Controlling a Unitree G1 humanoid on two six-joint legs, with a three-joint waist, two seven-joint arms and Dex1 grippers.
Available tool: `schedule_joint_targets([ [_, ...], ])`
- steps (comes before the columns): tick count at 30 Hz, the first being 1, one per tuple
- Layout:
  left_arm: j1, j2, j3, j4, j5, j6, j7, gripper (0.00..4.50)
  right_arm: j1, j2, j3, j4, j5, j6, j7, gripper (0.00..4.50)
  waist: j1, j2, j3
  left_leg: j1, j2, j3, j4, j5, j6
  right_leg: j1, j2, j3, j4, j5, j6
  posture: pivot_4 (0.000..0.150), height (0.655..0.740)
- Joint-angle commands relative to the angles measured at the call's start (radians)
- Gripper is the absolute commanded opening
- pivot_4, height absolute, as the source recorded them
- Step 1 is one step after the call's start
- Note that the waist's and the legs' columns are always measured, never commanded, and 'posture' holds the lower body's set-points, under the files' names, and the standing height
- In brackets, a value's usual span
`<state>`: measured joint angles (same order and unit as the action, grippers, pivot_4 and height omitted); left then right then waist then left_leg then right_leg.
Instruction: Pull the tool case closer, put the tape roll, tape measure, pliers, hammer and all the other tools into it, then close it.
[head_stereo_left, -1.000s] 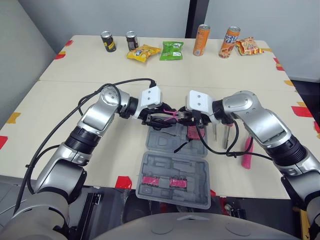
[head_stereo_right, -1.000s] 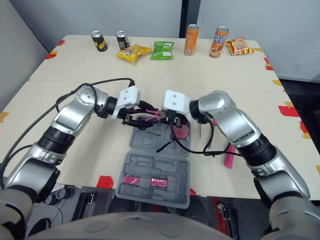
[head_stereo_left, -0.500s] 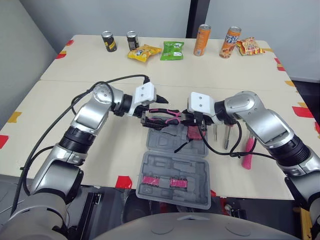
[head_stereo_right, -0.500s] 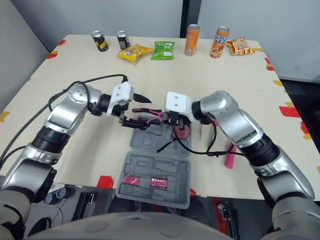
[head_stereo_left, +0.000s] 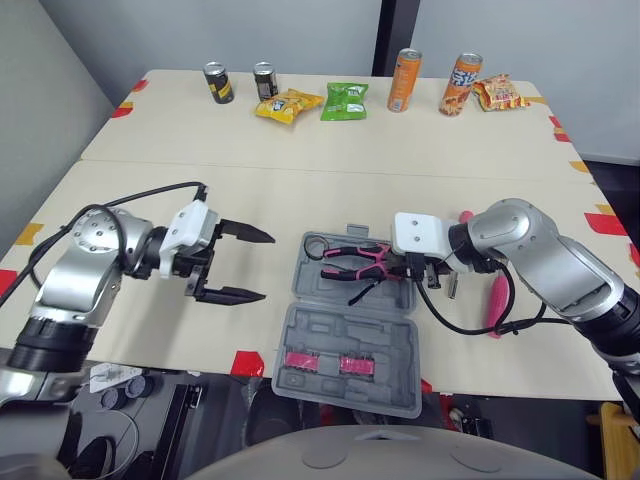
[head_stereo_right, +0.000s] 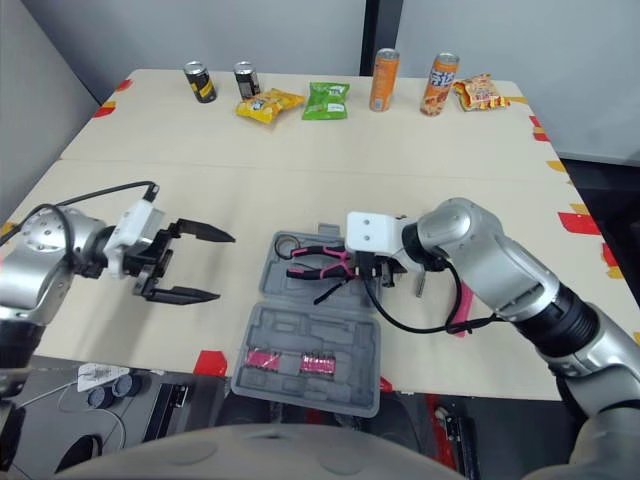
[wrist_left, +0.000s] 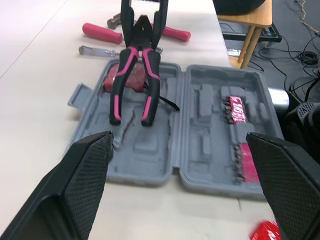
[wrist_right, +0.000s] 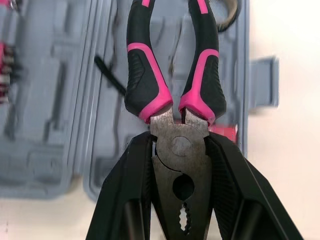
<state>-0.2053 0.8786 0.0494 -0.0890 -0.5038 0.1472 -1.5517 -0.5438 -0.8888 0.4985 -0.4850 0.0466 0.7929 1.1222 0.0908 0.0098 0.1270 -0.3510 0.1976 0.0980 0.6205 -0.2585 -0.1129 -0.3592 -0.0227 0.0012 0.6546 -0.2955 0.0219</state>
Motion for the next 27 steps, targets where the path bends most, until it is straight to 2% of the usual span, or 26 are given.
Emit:
schedule_joint_targets([
  [1,0.051,0.035,0.067,-0.057,-0.036,-0.023,-0.023,4.49,-0.027,0.011,0.038,-0.077,-0.039,0.042,-0.023,1.06,-0.002,0.0,0.0,0.0,0.0,0.0,0.0,0.0,0.0,0.0,0.0,0.0,0.0,0.0,0.0,0.15,0.74],
  [8,0.086,0.042,0.094,-0.082,-0.053,-0.009,0.015,4.49,-0.053,0.061,0.15,-0.104,-0.109,0.112,-0.062,1.06,-0.002,0.0,0.0,0.0,0.0,0.001,0.0,0.0,0.0,0.0,0.0,0.001,0.0,0.0,0.0,0.15,0.74],
  [15,0.098,0.052,0.092,-0.104,-0.063,0.007,0.028,4.49,-0.095,0.103,0.239,-0.055,-0.179,0.148,-0.09,1.06,-0.005,0.001,0.0,0.001,0.001,0.002,0.0,0.0,-0.001,-0.001,0.001,0.002,0.002,0.0,0.0,0.15,0.74],
  [18,0.1,0.054,0.092,-0.113,-0.07,0.018,0.031,4.49,-0.097,0.092,0.247,-0.031,-0.188,0.127,-0.079,1.06,-0.005,0.001,0.0,0.001,0.001,0.002,0.0,0.0,-0.001,-0.001,0.001,0.002,0.002,0.0,0.0,0.15,0.74],
  [23,0.104,0.056,0.094,-0.113,-0.067,0.019,0.035,4.49,-0.104,0.165,0.254,-0.002,-0.184,0.113,-0.097,1.06,-0.01,0.0,0.0,0.001,0.001,0.003,0.0,0.0,-0.001,-0.002,0.001,0.003,0.003,0.0,0.0,0.15,0.74],
  [27,0.1,0.053,0.091,-0.105,-0.062,0.016,0.038,4.49,-0.101,0.176,0.26,0.014,-0.199,0.094,-0.097,1.06,-0.012,0.0,0.0,0.001,0.001,0.006,0.0,0.0,-0.002,-0.005,0.001,0.006,0.006,0.0,0.0,0.15,0.74],
])
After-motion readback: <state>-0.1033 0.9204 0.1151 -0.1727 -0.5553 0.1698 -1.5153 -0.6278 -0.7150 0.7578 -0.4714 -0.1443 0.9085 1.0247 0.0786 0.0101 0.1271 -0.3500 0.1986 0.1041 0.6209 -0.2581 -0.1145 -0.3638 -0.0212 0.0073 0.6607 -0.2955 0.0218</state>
